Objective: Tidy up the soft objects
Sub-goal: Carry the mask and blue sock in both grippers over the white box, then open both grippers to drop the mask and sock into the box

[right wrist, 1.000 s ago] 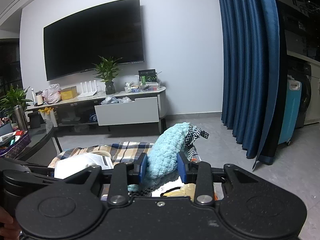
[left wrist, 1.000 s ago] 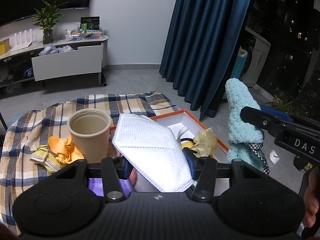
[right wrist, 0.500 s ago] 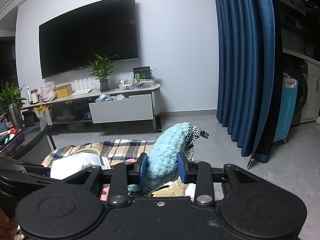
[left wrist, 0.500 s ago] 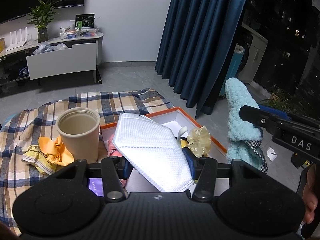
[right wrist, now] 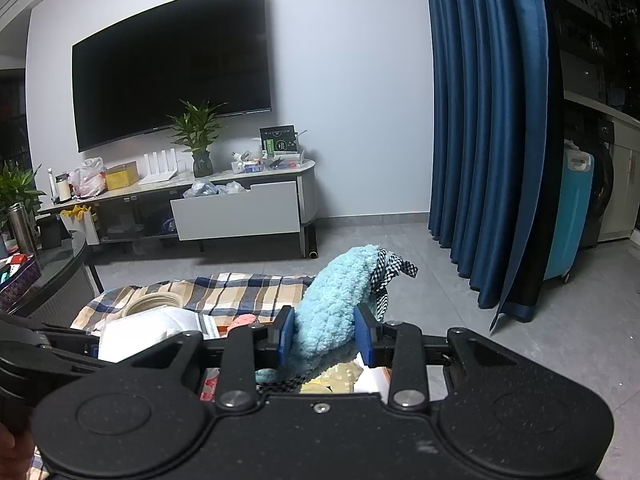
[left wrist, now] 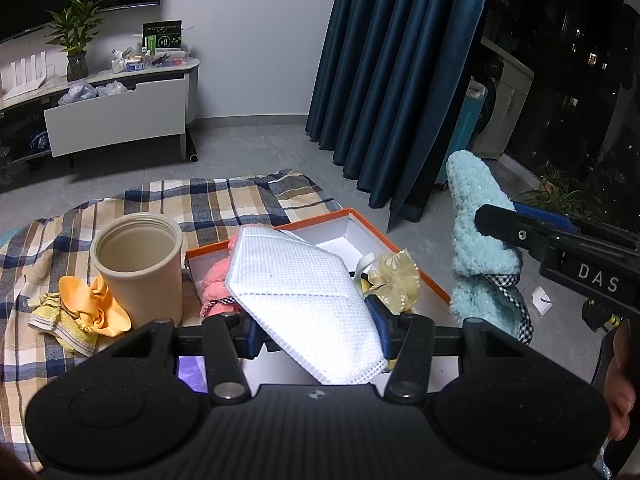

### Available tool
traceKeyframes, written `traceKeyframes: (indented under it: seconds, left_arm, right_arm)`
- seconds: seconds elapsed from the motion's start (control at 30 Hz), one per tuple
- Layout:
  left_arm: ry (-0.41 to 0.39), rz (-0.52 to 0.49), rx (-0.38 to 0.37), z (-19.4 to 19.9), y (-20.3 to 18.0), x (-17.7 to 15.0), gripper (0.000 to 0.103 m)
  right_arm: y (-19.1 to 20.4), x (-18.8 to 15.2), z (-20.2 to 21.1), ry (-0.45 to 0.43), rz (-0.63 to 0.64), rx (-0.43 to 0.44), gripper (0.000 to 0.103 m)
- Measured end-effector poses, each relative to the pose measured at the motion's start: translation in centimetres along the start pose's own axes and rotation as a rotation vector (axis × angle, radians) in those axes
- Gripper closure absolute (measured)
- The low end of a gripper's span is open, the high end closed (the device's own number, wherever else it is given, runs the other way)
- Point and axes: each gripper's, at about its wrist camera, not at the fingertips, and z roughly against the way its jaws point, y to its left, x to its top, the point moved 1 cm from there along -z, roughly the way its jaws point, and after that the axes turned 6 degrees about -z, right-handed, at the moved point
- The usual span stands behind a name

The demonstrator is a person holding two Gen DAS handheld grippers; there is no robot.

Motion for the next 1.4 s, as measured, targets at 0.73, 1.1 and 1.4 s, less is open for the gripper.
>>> traceKeyframes:
  seconds: [0.73, 1.1, 1.4]
  left_arm:
    - [0.038, 0.004, -0.006, -2.5, -0.1, 0.7, 0.052]
    - [0.062, 0.009, -0.005, -3.9, 0.7, 1.4, 0.052]
    - [0.067, -0.016, 0.008, -5.4, 1.0, 2.5, 0.052]
  right_arm:
    - [-1.2, -0.3, -2.9, 0.064, 0.004, -0.003, 0.063]
    - [-1.8, -0.2, -6.3, 0.109, -0.016, 0.018, 0.062]
    - [-2.6, 0.3, -8.4, 0.090, -0.053, -0.013, 0.034]
